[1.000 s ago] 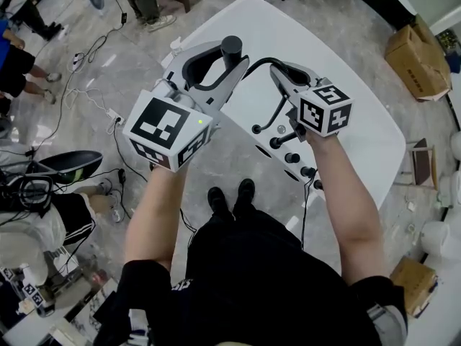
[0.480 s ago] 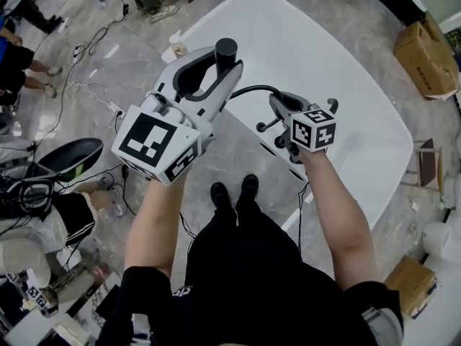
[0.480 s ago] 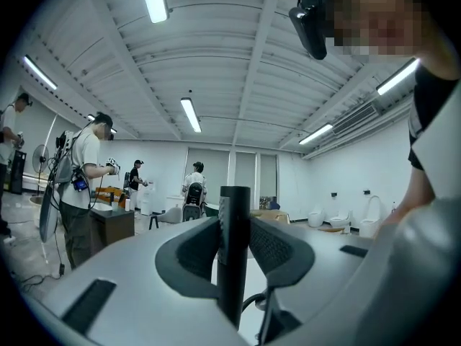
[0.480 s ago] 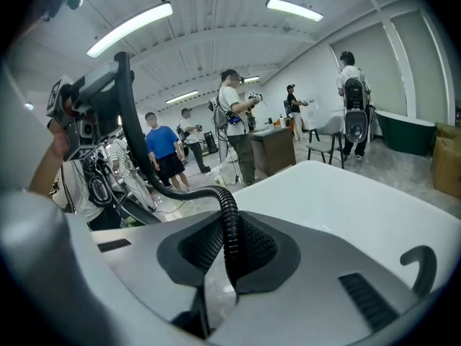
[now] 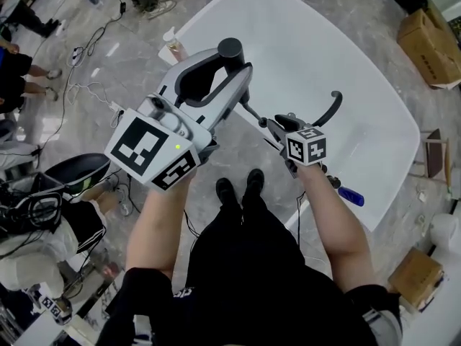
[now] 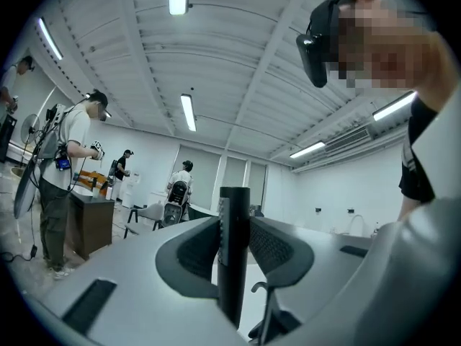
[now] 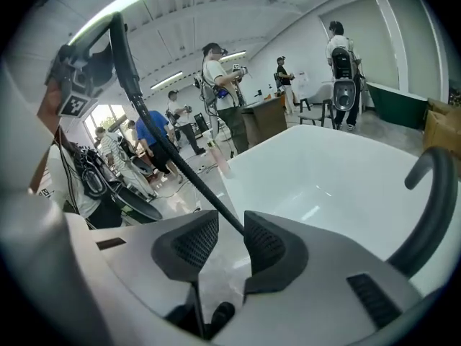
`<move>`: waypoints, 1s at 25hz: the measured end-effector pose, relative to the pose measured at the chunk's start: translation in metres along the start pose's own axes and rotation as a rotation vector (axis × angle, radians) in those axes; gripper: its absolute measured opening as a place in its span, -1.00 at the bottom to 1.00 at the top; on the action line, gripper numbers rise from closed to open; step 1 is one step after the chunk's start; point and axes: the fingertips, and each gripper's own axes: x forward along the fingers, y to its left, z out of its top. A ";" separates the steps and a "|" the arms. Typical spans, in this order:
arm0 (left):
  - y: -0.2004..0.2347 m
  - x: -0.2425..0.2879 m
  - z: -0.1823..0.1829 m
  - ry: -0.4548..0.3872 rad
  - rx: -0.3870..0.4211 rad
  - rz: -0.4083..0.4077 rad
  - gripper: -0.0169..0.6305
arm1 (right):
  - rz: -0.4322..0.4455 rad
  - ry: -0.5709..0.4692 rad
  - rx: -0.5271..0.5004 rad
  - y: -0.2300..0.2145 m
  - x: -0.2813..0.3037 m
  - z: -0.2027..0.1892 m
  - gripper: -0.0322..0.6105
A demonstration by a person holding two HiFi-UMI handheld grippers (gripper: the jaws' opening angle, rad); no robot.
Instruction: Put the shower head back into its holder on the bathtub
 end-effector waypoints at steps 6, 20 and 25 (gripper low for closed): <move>0.004 0.014 -0.019 0.036 -0.053 -0.061 -0.53 | -0.015 -0.099 0.043 0.005 -0.020 0.030 -0.54; 0.030 0.061 -0.140 0.235 -0.084 -0.117 -0.53 | -0.097 -0.415 0.158 -0.017 -0.087 0.094 -0.66; 0.038 0.077 -0.200 0.304 -0.099 -0.105 -0.52 | -0.114 -0.463 0.207 -0.034 -0.099 0.077 -0.69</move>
